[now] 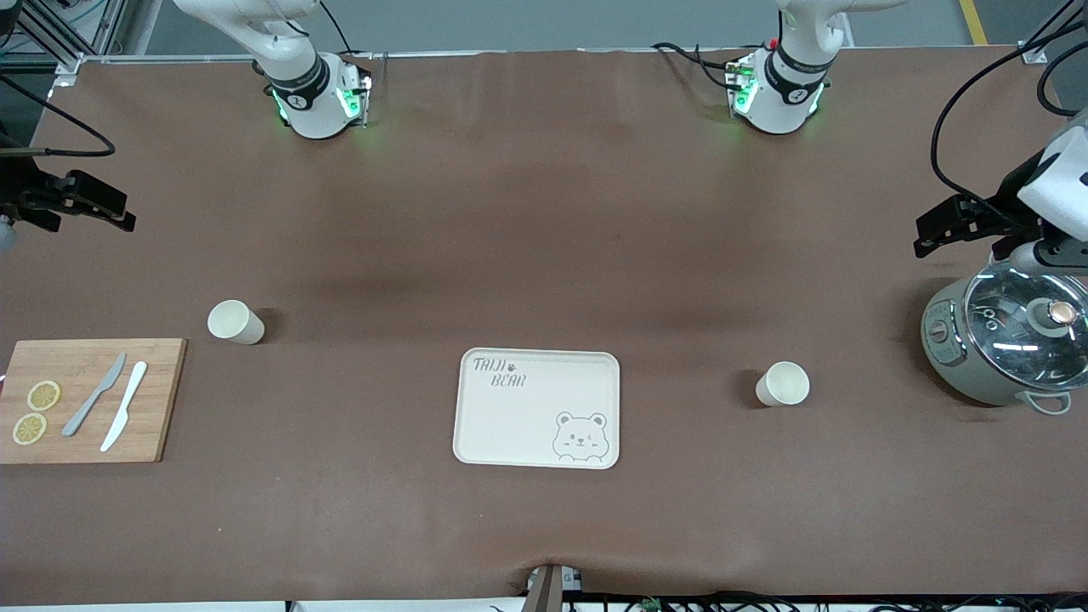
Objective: Place white IKEA cup upright on tray with both arms
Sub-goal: 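Reach the left gripper down to the white cup beside the pot and grasp it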
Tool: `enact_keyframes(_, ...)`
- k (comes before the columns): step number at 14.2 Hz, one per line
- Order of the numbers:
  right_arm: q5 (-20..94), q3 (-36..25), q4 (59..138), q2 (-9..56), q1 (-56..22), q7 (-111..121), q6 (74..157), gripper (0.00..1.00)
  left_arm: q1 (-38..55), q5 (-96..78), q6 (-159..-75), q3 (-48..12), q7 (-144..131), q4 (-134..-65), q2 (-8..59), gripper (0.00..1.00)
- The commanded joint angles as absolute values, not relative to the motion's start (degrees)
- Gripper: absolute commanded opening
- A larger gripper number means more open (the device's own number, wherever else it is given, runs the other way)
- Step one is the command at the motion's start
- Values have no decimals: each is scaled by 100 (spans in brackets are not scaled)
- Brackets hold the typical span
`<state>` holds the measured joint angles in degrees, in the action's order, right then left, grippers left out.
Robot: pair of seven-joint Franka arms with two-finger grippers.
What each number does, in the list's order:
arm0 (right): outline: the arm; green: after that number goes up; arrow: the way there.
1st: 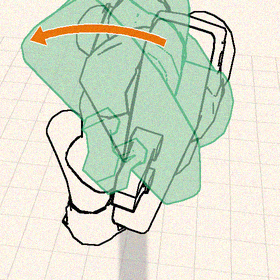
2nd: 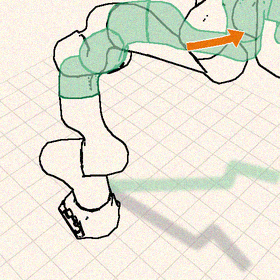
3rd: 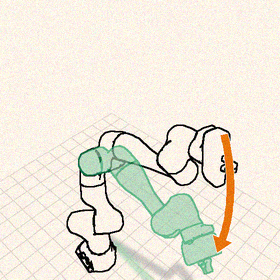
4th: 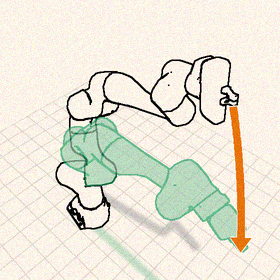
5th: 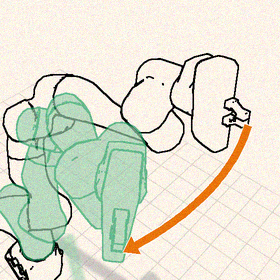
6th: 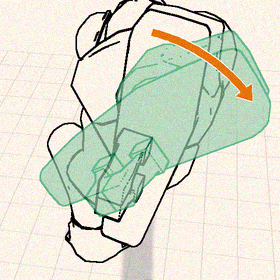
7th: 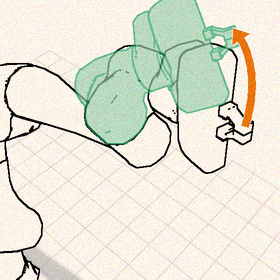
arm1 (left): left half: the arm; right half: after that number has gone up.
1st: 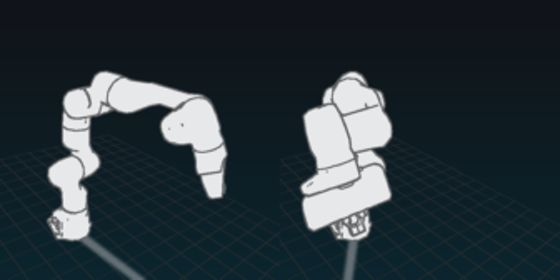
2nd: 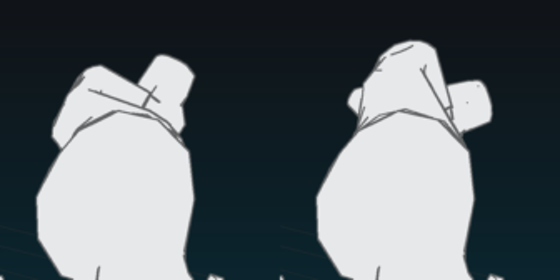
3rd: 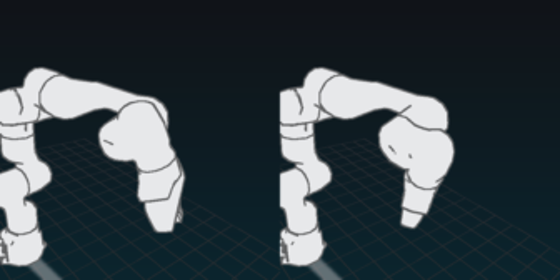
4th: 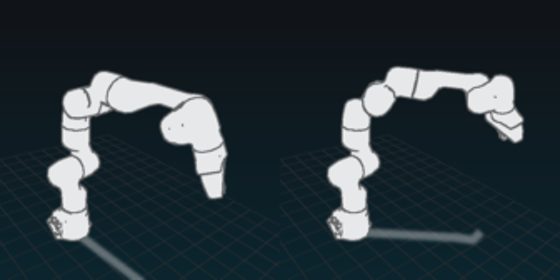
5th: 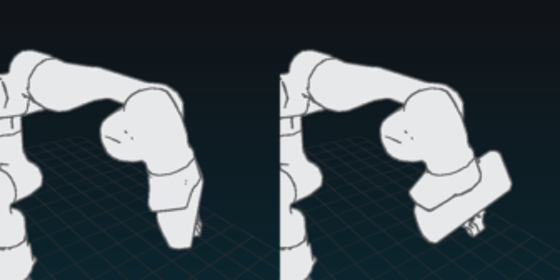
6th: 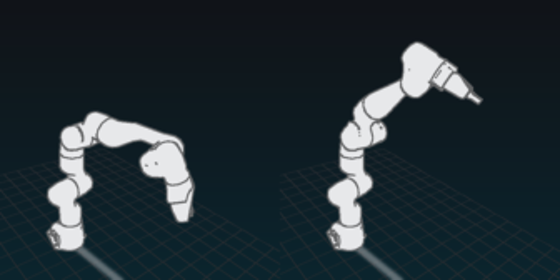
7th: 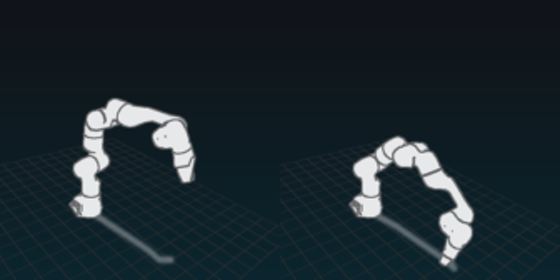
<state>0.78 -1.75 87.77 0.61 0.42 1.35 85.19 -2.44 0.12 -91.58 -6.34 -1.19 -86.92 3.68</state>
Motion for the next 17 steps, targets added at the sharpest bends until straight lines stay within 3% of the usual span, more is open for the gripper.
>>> enact_keyframes(1,-35,-158,8736,62,62,141,8490,100,-342,0,-9035,-633,-114,-8561,422,100)
enact_keyframes(4,-35,-158,8728,62,70,141,8490,100,-343,44,-9044,-633,-106,-8534,448,100)
enact_keyframes(10,-35,-167,8719,97,79,106,8473,100,-255,254,-9132,-633,-710,-8024,1361,100)
enact_keyframes(17,-62,-167,8692,167,79,123,8525,100,-220,378,-10467,-694,-1002,-8287,2390,100)
